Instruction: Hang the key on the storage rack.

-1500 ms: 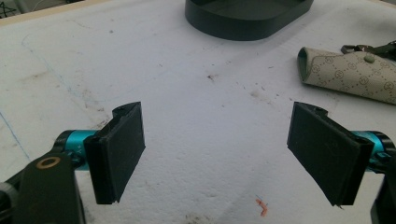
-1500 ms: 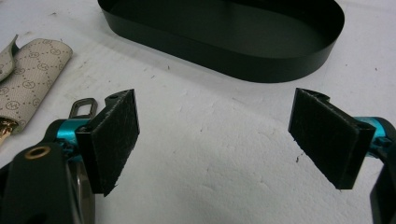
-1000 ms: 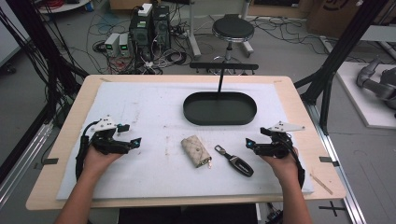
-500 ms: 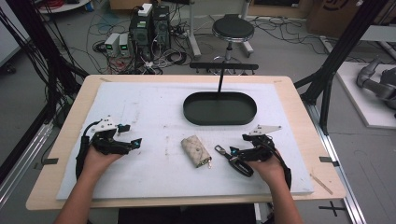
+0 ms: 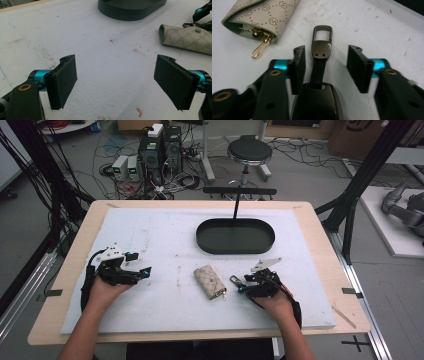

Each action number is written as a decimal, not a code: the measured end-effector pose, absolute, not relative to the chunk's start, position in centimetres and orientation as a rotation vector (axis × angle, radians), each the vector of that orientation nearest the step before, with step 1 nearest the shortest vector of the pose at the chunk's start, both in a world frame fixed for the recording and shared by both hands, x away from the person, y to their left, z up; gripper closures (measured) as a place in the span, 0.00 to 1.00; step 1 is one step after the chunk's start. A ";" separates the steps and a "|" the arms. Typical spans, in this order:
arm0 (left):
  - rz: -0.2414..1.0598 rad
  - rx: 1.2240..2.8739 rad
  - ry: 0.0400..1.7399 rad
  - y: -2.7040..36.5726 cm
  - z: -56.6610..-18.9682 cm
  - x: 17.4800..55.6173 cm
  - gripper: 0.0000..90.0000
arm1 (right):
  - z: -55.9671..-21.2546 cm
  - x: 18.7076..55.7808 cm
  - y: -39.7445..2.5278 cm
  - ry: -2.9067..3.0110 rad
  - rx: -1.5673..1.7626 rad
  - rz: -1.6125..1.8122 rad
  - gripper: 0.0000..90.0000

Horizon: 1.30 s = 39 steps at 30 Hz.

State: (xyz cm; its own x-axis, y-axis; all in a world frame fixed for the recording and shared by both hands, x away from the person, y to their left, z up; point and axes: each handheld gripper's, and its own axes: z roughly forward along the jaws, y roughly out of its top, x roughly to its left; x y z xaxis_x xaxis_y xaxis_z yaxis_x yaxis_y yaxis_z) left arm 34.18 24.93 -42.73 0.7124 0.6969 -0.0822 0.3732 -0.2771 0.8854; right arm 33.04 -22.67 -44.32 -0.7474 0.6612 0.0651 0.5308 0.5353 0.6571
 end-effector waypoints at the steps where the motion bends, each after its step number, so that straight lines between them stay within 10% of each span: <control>1: 0.398 1.895 0.829 24.9 -42.7 34.2 0.21 | -44.3 33.0 -22.7 2.582 1.011 1.007 0.61; 10: 0.399 1.900 0.822 24.9 -42.7 34.1 0.21 | -44.2 32.7 -22.6 2.572 1.027 0.984 0.89; 39: 0.416 1.873 0.816 25.2 -42.3 33.9 0.21 | -39.2 32.4 -25.0 2.317 1.042 1.361 1.00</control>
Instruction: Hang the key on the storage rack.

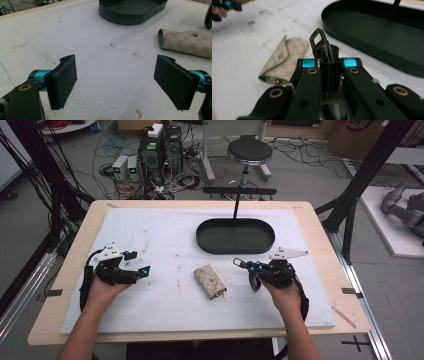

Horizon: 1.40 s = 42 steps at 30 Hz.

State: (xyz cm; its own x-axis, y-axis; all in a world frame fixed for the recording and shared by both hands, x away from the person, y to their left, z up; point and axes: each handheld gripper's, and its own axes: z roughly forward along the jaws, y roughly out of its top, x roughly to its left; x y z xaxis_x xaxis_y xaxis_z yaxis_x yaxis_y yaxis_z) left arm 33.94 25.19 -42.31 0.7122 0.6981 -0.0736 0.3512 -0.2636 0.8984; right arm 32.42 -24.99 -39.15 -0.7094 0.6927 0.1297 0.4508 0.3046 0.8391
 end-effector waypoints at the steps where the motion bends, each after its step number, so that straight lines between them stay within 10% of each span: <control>1: 0.416 1.874 0.815 25.2 -42.3 33.9 0.21 | -38.5 32.7 -25.1 2.298 1.040 1.377 1.00; 42: 0.420 1.862 0.823 25.5 -42.1 34.0 0.21 | -29.9 44.7 -26.7 2.029 1.183 1.393 1.00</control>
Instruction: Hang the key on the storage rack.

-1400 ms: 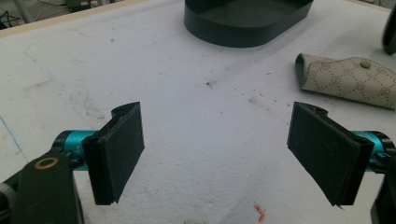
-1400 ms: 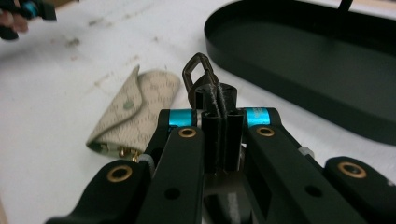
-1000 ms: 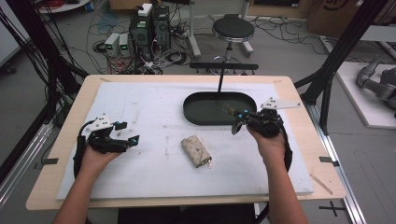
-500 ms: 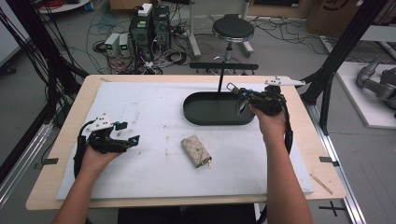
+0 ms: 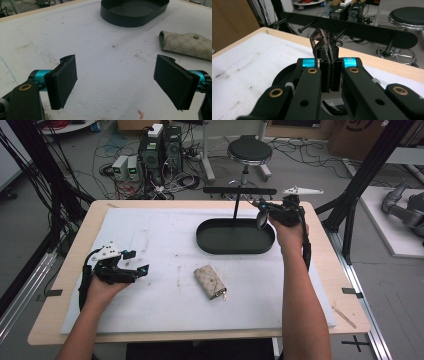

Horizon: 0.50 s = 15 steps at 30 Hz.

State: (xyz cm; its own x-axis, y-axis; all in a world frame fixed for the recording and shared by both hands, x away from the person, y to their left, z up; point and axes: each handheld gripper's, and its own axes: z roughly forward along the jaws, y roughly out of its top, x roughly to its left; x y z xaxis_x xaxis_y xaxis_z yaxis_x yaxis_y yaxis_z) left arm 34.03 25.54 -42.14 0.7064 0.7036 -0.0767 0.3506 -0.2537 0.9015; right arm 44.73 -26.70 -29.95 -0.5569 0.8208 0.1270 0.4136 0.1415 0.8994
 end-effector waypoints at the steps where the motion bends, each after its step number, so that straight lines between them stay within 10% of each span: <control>1: 0.420 1.866 0.823 25.6 -42.2 34.0 0.21 | -29.9 45.3 -26.7 2.029 1.192 1.384 1.00; 15: 0.419 1.868 0.827 25.6 -42.2 34.1 0.21 | -31.5 47.4 -26.2 1.983 1.297 1.320 1.00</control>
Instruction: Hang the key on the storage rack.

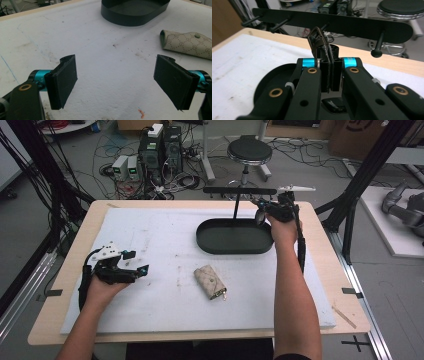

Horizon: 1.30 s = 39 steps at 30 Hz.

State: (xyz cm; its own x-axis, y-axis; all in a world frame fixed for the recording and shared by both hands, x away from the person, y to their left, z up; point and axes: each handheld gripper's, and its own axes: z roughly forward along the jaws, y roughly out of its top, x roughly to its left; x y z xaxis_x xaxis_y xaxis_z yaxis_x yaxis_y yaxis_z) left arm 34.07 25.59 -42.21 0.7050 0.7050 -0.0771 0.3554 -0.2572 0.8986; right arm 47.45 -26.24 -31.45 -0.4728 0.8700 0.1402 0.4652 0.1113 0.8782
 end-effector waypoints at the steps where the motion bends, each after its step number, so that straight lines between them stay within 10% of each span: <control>1: 0.418 1.868 0.827 25.6 -42.2 34.1 0.21 | -31.5 47.5 -26.2 1.971 1.305 1.307 1.00; 39: 0.422 1.887 0.828 25.4 -42.2 33.9 0.21 | -33.0 38.7 -28.5 2.146 1.090 1.207 0.26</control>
State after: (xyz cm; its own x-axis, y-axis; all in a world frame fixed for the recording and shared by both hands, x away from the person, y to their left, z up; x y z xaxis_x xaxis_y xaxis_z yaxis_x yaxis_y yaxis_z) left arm 33.91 25.42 -42.19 0.7059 0.7051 -0.0672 0.3593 -0.2747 0.8919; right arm 38.65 -28.45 -33.00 -0.5897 0.8076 -0.0010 0.4187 0.3068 0.8547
